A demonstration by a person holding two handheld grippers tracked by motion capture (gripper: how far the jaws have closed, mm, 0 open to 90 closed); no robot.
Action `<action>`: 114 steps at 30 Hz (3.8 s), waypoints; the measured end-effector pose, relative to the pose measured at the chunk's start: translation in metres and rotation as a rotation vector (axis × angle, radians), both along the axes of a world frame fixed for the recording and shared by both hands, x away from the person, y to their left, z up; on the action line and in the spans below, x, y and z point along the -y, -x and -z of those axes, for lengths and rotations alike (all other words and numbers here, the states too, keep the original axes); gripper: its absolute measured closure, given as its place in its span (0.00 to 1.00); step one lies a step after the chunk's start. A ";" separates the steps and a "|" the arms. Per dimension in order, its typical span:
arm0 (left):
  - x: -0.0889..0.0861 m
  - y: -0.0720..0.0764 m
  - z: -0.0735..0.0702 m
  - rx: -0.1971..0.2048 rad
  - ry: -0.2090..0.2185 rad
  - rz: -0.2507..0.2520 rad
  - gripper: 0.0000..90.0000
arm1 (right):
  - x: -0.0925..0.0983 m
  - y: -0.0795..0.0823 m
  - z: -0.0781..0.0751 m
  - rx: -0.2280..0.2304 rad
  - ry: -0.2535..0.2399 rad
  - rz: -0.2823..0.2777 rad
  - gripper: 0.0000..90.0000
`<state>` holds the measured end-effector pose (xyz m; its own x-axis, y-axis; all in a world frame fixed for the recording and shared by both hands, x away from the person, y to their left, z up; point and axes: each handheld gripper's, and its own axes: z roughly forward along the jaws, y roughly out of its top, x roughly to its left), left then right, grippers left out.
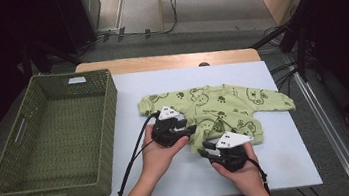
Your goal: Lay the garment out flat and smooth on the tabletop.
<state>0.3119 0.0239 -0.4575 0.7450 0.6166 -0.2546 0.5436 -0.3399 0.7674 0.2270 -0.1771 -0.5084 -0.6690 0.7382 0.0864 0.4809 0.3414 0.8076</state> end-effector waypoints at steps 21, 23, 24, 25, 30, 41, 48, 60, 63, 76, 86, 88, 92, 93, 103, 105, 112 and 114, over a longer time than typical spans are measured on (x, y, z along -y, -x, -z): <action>-0.013 -0.006 0.025 -0.045 -0.087 -0.018 0.96 | 0.021 -0.012 0.004 -0.079 -0.048 0.121 0.66; -0.015 -0.005 0.026 -0.046 -0.086 -0.017 0.96 | 0.014 -0.017 0.008 -0.099 -0.052 0.120 0.64; -0.015 -0.005 0.027 -0.046 -0.086 -0.017 0.96 | 0.011 -0.019 0.009 -0.112 -0.066 0.117 0.64; -0.015 -0.005 0.027 -0.045 -0.089 -0.017 0.96 | 0.007 -0.021 0.010 -0.119 -0.073 0.112 0.63; -0.017 -0.005 0.032 -0.042 -0.112 -0.021 0.96 | -0.006 -0.023 0.011 -0.127 -0.031 0.121 0.62; -0.018 0.006 0.036 -0.040 -0.089 -0.006 0.96 | -0.010 -0.012 0.011 -0.134 -0.018 0.085 0.88; -0.019 0.034 0.032 -0.026 -0.051 0.047 0.95 | 0.008 0.016 -0.005 -0.109 -0.018 0.063 0.88; -0.017 0.094 0.041 -0.041 -0.045 0.173 0.94 | 0.027 0.080 -0.003 -0.143 -0.019 0.008 0.88; -0.018 0.099 0.046 -0.041 -0.050 0.177 0.93 | 0.033 0.089 -0.002 -0.129 -0.023 -0.002 0.81; -0.019 0.097 0.051 -0.023 -0.063 0.159 0.96 | 0.106 0.079 -0.012 0.006 -0.053 0.221 0.49; -0.024 0.100 0.048 -0.014 -0.043 0.166 0.97 | 0.110 0.072 -0.005 -0.060 0.014 0.194 0.95; -0.025 0.099 0.045 -0.007 -0.038 0.164 0.97 | 0.111 0.074 -0.013 -0.042 -0.011 0.199 0.95; -0.029 0.097 0.039 -0.002 -0.019 0.154 0.97 | 0.114 0.077 -0.031 -0.005 -0.065 0.199 0.95; -0.030 0.098 0.038 -0.005 -0.014 0.157 0.97 | 0.114 0.079 -0.035 -0.007 -0.077 0.200 0.95; -0.031 0.114 0.034 -0.048 -0.025 0.278 0.97 | 0.116 0.106 -0.048 -0.016 -0.137 0.169 0.84; -0.032 0.115 0.036 -0.057 -0.043 0.295 0.95 | 0.120 0.107 -0.044 -0.013 -0.156 0.183 0.69; -0.034 0.109 0.040 -0.041 -0.027 0.208 0.73 | 0.144 0.092 -0.017 -0.066 -0.102 0.334 0.54; -0.032 0.109 0.041 -0.040 -0.024 0.206 0.71 | 0.149 0.085 -0.003 -0.117 -0.093 0.355 0.53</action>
<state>0.2027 0.0561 -0.4986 0.8456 0.4582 -0.2738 0.4907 -0.4653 0.7367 0.1421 -0.3262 -0.5058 -0.3545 0.9077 0.2246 0.6466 0.0644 0.7601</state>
